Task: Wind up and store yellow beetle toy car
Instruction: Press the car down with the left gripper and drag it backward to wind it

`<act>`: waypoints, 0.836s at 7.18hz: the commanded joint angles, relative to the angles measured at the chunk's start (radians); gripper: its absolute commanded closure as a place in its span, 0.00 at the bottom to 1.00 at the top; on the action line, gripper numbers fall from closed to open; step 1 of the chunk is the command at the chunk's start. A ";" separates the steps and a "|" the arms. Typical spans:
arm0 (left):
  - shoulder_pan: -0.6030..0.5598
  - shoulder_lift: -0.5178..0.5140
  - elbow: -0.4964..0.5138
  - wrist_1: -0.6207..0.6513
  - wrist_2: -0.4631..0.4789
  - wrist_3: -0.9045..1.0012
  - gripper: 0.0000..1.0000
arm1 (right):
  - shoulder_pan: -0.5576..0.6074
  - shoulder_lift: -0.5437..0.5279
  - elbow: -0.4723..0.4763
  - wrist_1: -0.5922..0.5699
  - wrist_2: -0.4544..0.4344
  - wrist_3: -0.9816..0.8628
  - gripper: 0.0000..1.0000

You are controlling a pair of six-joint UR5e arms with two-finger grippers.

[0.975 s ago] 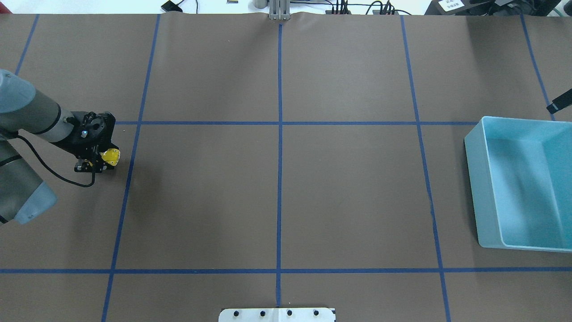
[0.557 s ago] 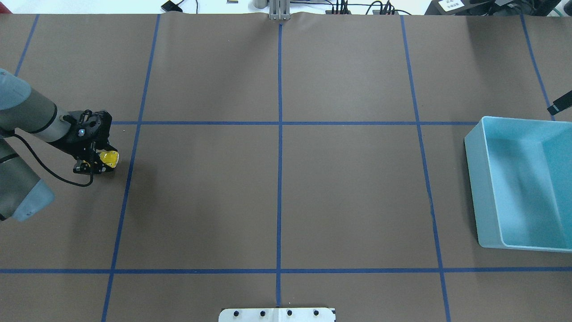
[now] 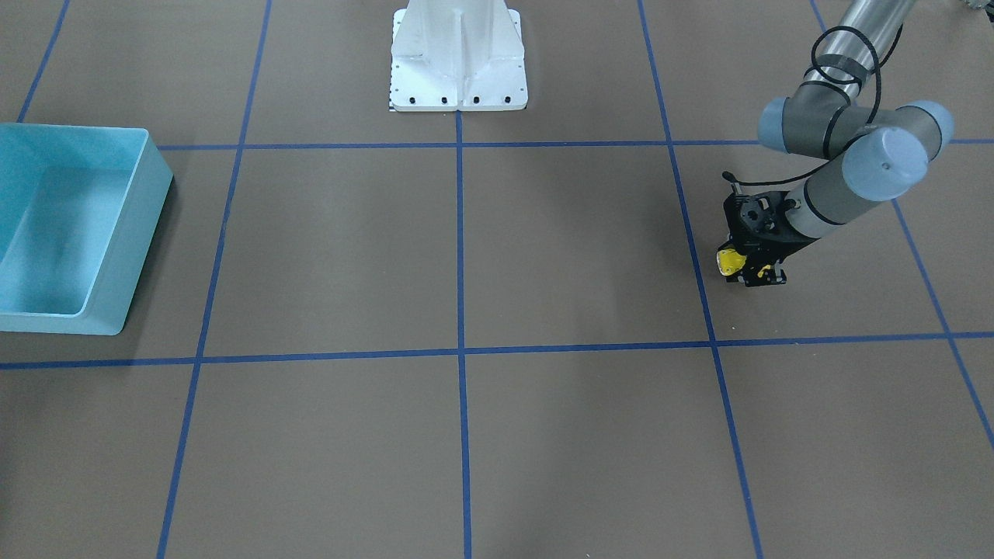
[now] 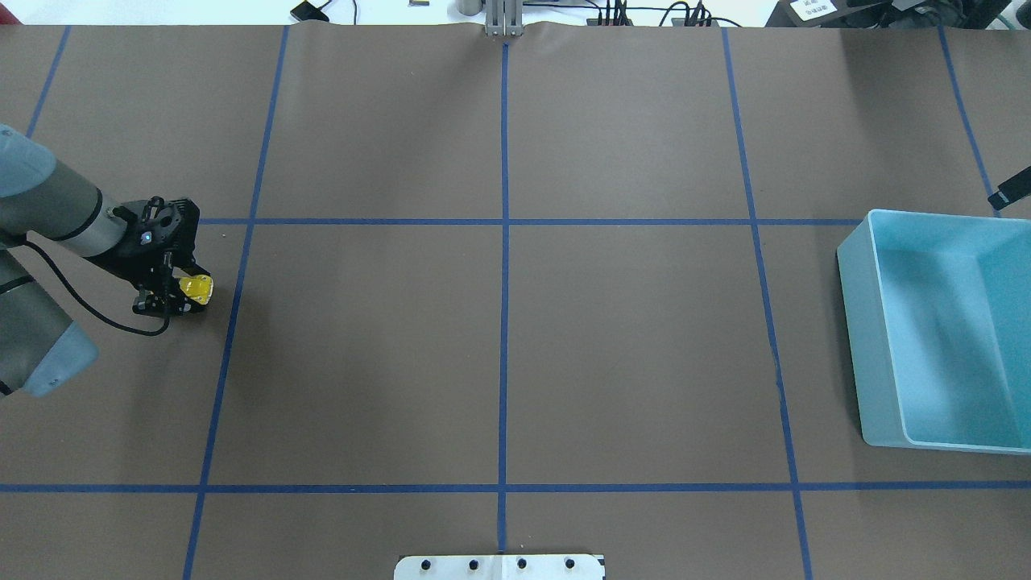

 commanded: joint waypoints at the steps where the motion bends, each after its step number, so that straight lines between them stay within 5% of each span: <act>1: 0.000 0.000 0.006 -0.008 -0.001 -0.002 1.00 | 0.000 0.000 0.000 0.000 0.000 -0.001 0.00; 6: -0.006 0.018 0.018 -0.055 -0.001 0.003 1.00 | 0.000 0.000 -0.014 0.000 0.000 -0.001 0.00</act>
